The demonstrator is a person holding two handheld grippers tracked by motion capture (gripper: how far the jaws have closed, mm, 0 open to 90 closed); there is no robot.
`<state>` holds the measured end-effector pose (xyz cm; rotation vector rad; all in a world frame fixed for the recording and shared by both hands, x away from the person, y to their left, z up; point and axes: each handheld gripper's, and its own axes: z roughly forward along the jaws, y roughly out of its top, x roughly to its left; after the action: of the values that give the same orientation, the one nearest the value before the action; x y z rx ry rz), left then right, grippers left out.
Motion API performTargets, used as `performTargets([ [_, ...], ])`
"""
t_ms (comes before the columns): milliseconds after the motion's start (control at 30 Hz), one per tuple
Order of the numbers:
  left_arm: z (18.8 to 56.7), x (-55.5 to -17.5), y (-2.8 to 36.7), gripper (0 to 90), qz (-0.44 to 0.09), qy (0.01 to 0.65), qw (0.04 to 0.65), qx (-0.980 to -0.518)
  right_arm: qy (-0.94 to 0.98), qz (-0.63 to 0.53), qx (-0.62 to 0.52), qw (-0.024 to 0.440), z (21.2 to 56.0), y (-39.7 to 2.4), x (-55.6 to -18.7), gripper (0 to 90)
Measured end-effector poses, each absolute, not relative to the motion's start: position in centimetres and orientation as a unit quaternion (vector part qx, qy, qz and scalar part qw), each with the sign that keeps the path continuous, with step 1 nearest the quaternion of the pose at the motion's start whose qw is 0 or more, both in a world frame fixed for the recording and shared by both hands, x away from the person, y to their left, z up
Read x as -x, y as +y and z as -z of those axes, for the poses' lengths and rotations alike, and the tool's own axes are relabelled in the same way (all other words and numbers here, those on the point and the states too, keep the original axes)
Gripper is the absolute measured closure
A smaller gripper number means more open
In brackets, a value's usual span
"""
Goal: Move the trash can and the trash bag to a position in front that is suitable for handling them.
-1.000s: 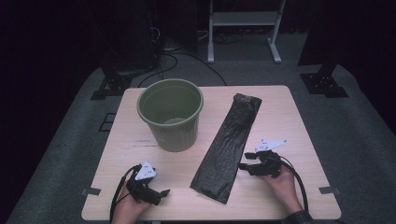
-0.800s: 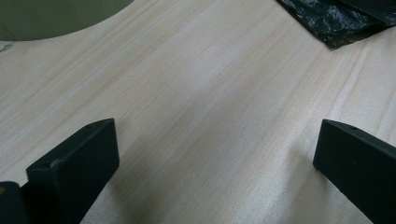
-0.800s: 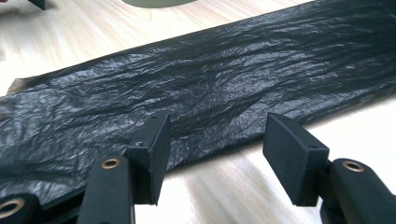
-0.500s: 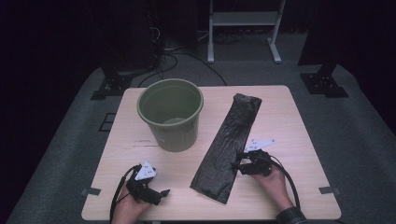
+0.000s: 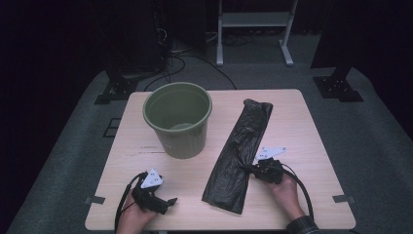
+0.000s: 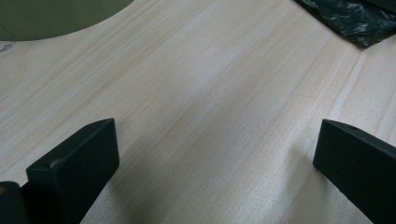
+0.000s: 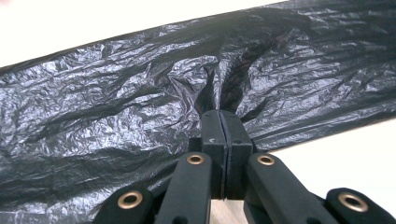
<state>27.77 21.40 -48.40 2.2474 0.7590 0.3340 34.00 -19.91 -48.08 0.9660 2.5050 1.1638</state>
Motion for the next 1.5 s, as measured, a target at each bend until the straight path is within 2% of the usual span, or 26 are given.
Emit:
performTargets([
  [733,48.4,-27.8,21.4,0.0,-0.130,0.296,0.364,-0.874,0.845,-0.393,-0.347,0.105,46.1,-25.1,-32.7,89.7],
  [1200,48.4,-27.7,21.4,0.0,-0.130,0.296,0.364,-0.873,0.829,-0.389,-0.384,0.119,45.9,-32.3,-30.5,89.5],
  [1500,48.4,-27.7,21.4,0.0,-0.131,0.296,0.364,-0.873,0.808,-0.374,-0.431,0.149,46.3,-37.7,-29.5,87.7],
])
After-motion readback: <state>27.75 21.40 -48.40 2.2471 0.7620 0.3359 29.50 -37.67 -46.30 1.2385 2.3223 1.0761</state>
